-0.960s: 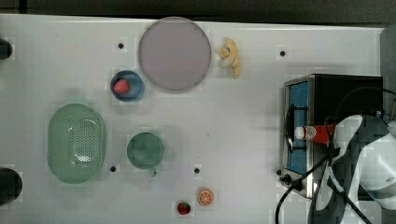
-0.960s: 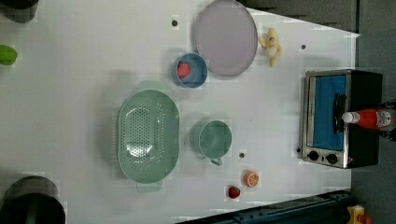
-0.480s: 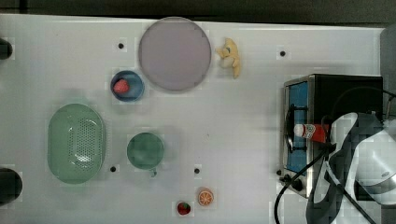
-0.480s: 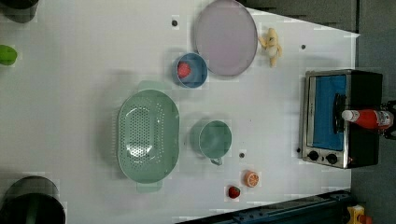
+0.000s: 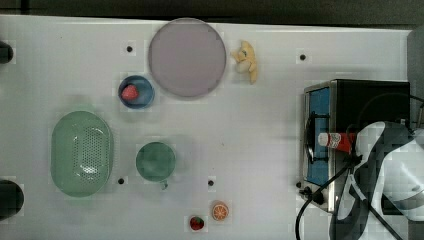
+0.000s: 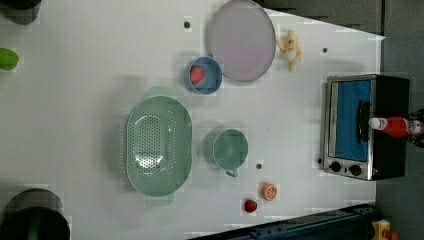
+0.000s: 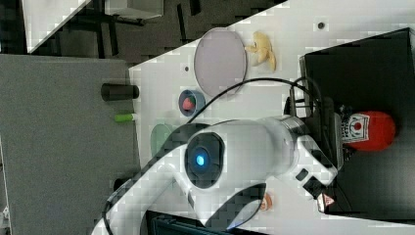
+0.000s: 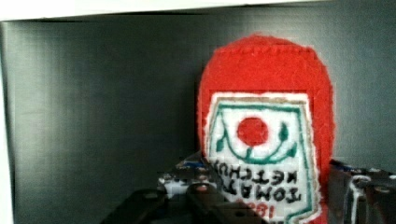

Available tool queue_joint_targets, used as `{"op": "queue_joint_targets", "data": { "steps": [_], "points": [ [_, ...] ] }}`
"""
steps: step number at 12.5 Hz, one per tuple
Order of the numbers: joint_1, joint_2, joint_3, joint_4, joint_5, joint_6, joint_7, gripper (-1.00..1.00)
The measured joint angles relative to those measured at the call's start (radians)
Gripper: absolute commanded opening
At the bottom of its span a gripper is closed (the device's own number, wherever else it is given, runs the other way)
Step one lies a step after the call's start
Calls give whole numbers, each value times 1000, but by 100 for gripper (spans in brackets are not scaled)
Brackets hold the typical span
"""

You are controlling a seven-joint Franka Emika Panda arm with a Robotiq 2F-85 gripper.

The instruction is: Pick Ketchup from oven and place it on table.

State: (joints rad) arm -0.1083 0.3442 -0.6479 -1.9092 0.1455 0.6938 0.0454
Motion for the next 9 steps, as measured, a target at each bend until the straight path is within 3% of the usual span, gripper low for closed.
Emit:
{"op": "queue_joint_targets", "data": {
  "steps": [3,5,9],
  "points": [
    [16,-29,-2,119,-60,-143,-52,29],
    [36,-121,37,187,-79,-322,-71,29],
    [131,-313,117,306,-42,-509,-95,29]
  ]
}}
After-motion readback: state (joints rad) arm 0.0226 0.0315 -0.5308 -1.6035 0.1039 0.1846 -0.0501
